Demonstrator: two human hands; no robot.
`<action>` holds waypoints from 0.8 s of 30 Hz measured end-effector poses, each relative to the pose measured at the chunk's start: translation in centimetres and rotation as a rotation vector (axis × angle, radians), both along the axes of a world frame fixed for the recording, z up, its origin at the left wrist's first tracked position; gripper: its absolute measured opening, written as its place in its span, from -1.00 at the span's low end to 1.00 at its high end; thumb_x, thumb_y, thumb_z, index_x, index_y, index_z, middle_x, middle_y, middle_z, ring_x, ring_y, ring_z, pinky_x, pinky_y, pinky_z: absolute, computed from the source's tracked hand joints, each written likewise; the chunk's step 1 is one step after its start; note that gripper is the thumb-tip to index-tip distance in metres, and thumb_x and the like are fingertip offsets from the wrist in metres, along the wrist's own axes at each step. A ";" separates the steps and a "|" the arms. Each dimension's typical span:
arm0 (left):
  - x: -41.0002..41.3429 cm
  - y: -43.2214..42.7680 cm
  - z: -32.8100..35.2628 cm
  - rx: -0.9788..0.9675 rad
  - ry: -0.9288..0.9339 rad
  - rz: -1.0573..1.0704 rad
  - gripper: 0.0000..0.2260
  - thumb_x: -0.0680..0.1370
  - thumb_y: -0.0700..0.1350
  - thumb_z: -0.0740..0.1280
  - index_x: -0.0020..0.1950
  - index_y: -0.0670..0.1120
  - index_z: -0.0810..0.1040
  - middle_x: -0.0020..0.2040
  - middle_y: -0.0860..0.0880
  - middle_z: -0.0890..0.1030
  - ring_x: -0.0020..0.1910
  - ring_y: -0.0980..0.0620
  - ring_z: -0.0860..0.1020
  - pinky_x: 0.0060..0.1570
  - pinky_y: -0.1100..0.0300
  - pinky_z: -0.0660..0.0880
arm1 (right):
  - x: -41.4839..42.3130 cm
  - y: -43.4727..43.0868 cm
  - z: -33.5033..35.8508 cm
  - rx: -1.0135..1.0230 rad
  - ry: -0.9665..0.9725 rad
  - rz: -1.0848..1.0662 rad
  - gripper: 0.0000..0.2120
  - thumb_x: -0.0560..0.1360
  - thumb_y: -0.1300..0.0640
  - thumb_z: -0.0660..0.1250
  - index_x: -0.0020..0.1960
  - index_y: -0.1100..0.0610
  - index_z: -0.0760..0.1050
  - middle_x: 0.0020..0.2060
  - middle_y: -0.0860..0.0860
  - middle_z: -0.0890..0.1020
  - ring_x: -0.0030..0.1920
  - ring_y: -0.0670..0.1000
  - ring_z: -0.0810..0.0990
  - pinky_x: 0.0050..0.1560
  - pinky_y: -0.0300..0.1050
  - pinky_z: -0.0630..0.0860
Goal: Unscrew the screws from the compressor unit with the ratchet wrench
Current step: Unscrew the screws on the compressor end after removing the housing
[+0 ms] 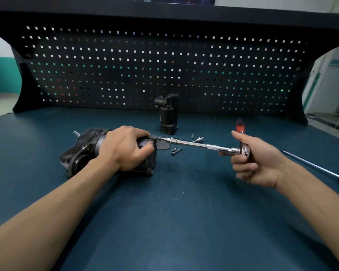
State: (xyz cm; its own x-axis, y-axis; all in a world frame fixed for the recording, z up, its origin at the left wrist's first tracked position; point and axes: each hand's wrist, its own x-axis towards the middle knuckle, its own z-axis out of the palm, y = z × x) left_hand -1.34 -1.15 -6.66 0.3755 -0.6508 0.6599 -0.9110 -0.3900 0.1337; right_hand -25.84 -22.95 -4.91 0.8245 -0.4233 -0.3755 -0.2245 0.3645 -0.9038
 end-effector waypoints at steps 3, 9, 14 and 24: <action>0.1 0.1 0.0 0.001 0.001 0.000 -0.47 0.34 0.28 0.03 0.02 0.10 0.67 -0.08 0.01 0.69 -0.01 -0.14 0.59 -0.23 0.09 0.31 | 0.1 -0.1 -0.2 -0.061 0.053 0.000 -0.53 0.33 -0.24 0.40 -0.22 0.22 0.65 -0.56 -0.05 0.33 -0.65 -0.12 0.19 -0.59 -0.26 0.11; 0.0 -0.2 0.1 0.003 0.034 -0.010 -0.46 0.33 0.29 0.03 0.05 0.11 0.66 -0.02 0.05 0.70 0.04 -0.11 0.59 -0.19 0.08 0.33 | -0.3 0.0 -1.0 -0.646 0.023 -0.038 -0.63 0.19 -0.24 0.52 -0.37 0.06 0.59 -0.46 0.05 0.51 -0.56 -0.07 0.29 -0.53 -0.26 0.21; -0.1 -0.2 0.1 -0.031 0.057 -0.007 -0.46 0.32 0.30 0.06 0.04 0.11 0.68 -0.02 0.07 0.70 0.04 -0.09 0.59 -0.16 0.09 0.36 | -0.6 -1.1 -1.3 -1.155 -0.047 -0.043 -0.85 0.40 -0.14 0.52 -0.05 -0.18 0.68 -0.42 -0.04 0.54 -0.41 -0.08 0.43 -0.32 -0.19 0.39; -0.1 -0.1 0.1 -0.047 0.129 0.001 -0.46 0.31 0.32 0.08 0.04 0.13 0.68 -0.06 0.06 0.67 0.04 -0.07 0.58 -0.06 0.07 0.44 | -0.5 -1.4 -1.1 -1.713 -0.254 -0.034 -0.64 0.44 0.04 0.54 0.21 -0.13 0.58 -0.30 -0.18 0.50 -0.24 -0.10 0.53 -0.19 0.03 0.53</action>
